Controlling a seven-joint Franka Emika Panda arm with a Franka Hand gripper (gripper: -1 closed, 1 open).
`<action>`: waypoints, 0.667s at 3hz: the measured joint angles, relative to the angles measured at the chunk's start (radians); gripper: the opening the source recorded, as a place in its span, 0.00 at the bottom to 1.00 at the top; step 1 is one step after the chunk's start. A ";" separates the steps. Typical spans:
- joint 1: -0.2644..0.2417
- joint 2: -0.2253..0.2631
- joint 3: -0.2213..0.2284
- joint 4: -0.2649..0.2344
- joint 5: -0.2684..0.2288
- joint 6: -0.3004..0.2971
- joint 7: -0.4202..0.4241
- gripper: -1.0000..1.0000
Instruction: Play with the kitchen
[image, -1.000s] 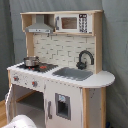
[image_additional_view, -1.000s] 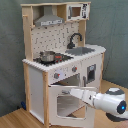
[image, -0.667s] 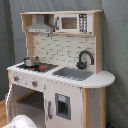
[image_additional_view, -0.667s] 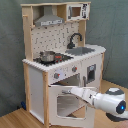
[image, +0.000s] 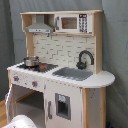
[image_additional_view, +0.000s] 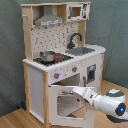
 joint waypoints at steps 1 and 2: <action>0.013 0.000 0.017 -0.017 0.000 -0.018 0.100 1.00; 0.034 0.000 0.036 -0.039 0.000 -0.048 0.193 1.00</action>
